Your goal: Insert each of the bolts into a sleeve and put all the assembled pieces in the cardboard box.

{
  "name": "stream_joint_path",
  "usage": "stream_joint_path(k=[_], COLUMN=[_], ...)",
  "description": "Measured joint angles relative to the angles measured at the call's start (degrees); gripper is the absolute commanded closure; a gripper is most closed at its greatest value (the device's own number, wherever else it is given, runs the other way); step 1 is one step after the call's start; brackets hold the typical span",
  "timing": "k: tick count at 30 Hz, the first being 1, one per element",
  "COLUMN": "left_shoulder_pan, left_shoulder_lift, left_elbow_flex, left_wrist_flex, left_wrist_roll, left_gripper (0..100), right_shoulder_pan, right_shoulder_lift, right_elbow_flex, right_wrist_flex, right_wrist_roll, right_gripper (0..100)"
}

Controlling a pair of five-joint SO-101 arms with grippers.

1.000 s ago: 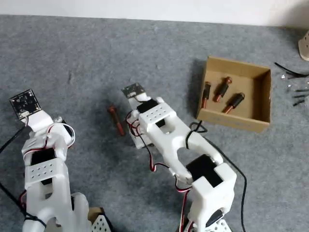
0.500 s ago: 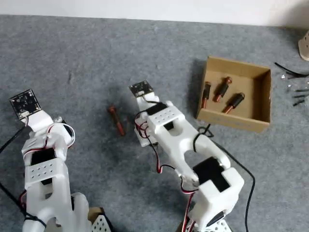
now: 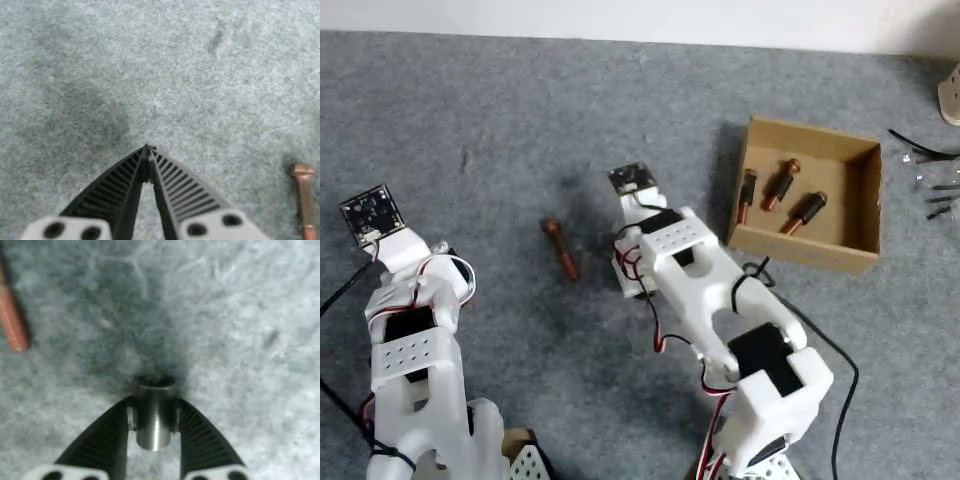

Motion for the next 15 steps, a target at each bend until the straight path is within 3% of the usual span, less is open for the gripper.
stream_joint_path(k=[5,15], left_shoulder_pan=[0.00,0.00], left_shoulder_lift=[0.00,0.00], left_elbow_flex=[0.00,0.00], left_wrist_flex=[0.00,0.00], left_wrist_roll=[0.00,0.00], left_gripper=[100,100], right_shoulder_pan=[2.46,5.80], right_shoulder_lift=[-11.96,-48.62], right_elbow_flex=[10.11,43.52], right_wrist_flex=[-3.78,-30.24], right_wrist_roll=[0.00,0.09], right_gripper=[99.3,99.3])
